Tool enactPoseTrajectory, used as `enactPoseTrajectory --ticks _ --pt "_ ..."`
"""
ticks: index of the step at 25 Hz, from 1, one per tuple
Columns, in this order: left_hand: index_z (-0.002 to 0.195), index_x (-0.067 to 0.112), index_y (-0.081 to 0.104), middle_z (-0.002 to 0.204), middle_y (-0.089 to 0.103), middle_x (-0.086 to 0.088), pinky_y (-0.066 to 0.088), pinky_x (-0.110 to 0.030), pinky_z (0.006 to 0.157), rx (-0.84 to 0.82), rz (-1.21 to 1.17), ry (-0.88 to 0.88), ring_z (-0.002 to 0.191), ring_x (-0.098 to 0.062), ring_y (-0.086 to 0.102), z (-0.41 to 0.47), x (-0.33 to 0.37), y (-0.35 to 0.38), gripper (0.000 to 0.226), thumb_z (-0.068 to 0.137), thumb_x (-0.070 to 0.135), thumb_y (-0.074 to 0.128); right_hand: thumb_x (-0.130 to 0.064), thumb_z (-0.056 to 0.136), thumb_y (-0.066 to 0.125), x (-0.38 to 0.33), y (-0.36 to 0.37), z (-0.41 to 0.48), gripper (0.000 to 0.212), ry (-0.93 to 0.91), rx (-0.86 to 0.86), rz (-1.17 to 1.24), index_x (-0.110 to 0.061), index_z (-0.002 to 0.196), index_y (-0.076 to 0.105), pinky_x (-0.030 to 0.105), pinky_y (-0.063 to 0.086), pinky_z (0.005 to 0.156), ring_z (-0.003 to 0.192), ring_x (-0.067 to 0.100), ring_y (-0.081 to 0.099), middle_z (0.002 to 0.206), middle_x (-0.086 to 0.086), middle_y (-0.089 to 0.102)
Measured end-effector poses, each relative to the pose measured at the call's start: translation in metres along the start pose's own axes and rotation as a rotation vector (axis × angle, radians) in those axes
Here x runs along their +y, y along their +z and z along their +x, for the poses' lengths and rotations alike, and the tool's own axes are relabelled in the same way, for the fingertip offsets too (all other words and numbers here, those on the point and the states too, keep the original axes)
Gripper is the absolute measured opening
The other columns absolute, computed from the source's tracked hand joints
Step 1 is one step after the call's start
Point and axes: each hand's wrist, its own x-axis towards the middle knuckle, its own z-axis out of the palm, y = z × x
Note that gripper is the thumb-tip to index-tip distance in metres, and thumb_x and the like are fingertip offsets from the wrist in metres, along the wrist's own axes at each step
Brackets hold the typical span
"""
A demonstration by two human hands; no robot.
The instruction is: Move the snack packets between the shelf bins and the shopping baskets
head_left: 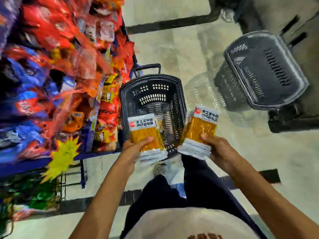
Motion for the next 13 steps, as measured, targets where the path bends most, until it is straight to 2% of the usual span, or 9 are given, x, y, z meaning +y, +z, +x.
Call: enactPoseTrajectory --ticks 2,4,6,8,11,12,13 --pt "0.103 0.01 0.063 0.096 0.069 -0.004 0.05 -0.03 0.075 -0.084 0.062 0.014 0.083 -0.016 0.064 -0.017 -0.007 -0.001 0.037 0.071 0.017 0.079 -0.027 0.034 0.095 0.028 -0.008 -0.038 0.085 -0.045 -0.01 0.159 0.003 0.108 0.066 0.034 0.059 0.068 0.09 0.03 0.07 0.105 0.021 0.069" --pt "0.092 0.015 0.061 0.09 0.069 -0.001 0.049 -0.028 0.072 -0.184 0.139 0.038 0.077 -0.013 0.064 -0.032 -0.011 0.007 0.025 0.074 0.013 0.077 -0.032 0.024 0.097 0.056 -0.022 -0.074 0.099 -0.112 0.045 0.231 0.0 0.112 0.064 0.037 0.059 0.072 0.089 0.028 0.07 0.108 0.018 0.069" --pt "0.095 0.016 0.062 0.087 0.07 0.001 0.05 -0.027 0.067 -0.315 0.233 0.056 0.076 -0.012 0.066 -0.045 -0.018 0.024 0.026 0.074 0.013 0.076 -0.034 0.023 0.096 0.083 -0.038 -0.112 0.098 -0.191 0.116 0.323 -0.004 0.11 0.064 0.039 0.058 0.079 0.09 0.027 0.07 0.11 0.016 0.069" --pt "0.102 0.016 0.063 0.088 0.073 -0.001 0.054 -0.029 0.068 -0.434 0.299 0.047 0.079 -0.016 0.068 -0.056 -0.022 0.045 0.036 0.07 0.015 0.077 -0.035 0.026 0.096 0.105 -0.051 -0.142 0.09 -0.251 0.174 0.402 -0.006 0.105 0.068 0.037 0.058 0.078 0.09 0.027 0.07 0.108 0.015 0.07" --pt "0.099 0.011 0.066 0.094 0.073 -0.008 0.057 -0.036 0.078 -0.62 0.463 0.041 0.081 -0.022 0.07 -0.08 -0.037 0.096 0.031 0.07 0.009 0.075 -0.033 0.049 0.087 0.143 -0.074 -0.188 0.081 -0.274 0.318 0.525 -0.003 0.119 0.061 0.039 0.055 0.086 0.097 0.03 0.067 0.114 0.016 0.068" --pt "0.096 0.01 0.068 0.093 0.073 -0.009 0.057 -0.035 0.079 -0.684 0.524 0.042 0.079 -0.022 0.07 -0.091 -0.043 0.114 0.026 0.072 0.008 0.074 -0.034 0.048 0.087 0.155 -0.083 -0.2 0.084 -0.295 0.364 0.574 -0.002 0.121 0.06 0.039 0.055 0.086 0.097 0.031 0.067 0.114 0.016 0.067" --pt "0.093 0.01 0.069 0.09 0.074 -0.008 0.058 -0.033 0.076 -0.739 0.591 0.047 0.076 -0.021 0.071 -0.102 -0.05 0.133 0.021 0.073 0.008 0.074 -0.037 0.038 0.092 0.167 -0.091 -0.213 0.093 -0.318 0.396 0.625 -0.002 0.119 0.061 0.038 0.056 0.084 0.096 0.03 0.067 0.114 0.016 0.067"
